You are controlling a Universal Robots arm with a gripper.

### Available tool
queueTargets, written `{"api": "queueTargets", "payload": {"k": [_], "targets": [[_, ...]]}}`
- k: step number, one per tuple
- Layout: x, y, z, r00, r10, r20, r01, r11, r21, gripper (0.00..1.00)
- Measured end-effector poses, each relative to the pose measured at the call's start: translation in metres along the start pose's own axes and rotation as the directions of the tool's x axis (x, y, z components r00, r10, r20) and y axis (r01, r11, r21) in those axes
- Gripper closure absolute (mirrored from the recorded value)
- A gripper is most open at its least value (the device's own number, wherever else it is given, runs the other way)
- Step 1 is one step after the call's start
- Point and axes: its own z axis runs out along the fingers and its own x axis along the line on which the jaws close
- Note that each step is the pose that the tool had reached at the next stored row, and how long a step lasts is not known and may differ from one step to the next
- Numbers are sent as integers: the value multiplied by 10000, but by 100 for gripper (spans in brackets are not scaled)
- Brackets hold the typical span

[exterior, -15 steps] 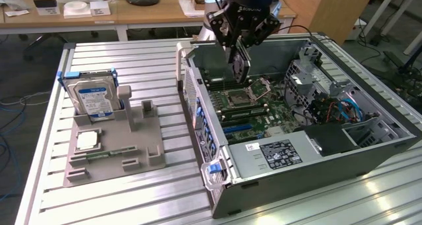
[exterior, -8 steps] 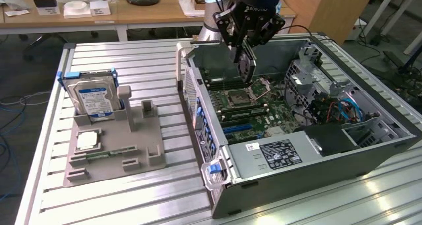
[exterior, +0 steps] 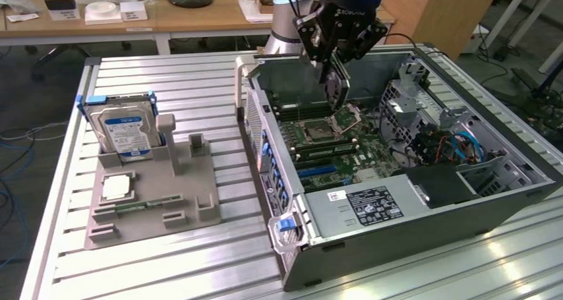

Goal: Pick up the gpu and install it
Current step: 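Pick up the gpu and move the gpu toward the slot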

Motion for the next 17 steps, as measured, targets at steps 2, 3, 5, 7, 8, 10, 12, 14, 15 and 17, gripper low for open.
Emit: {"api": "queueTargets", "payload": {"k": [2,3,5,7,8,10,12,14,15,17], "targets": [[-30,2,1,10000,2,-1,-2,10000,0,72],[-47,2,1,10000,1,0,-1,10000,0,72],[-75,4,1,10000,1,0,-1,10000,0,72],[-104,5,2,10000,0,0,0,10000,0,72],[-119,6,2,10000,1,0,-1,10000,0,72],[-149,7,2,10000,0,0,0,10000,0,72],[-179,9,2,10000,1,0,-1,10000,0,72],[-209,10,2,10000,1,0,-1,10000,0,72],[-223,11,2,10000,2,-1,-2,10000,0,72],[-258,13,3,10000,0,0,0,10000,0,72]]}}
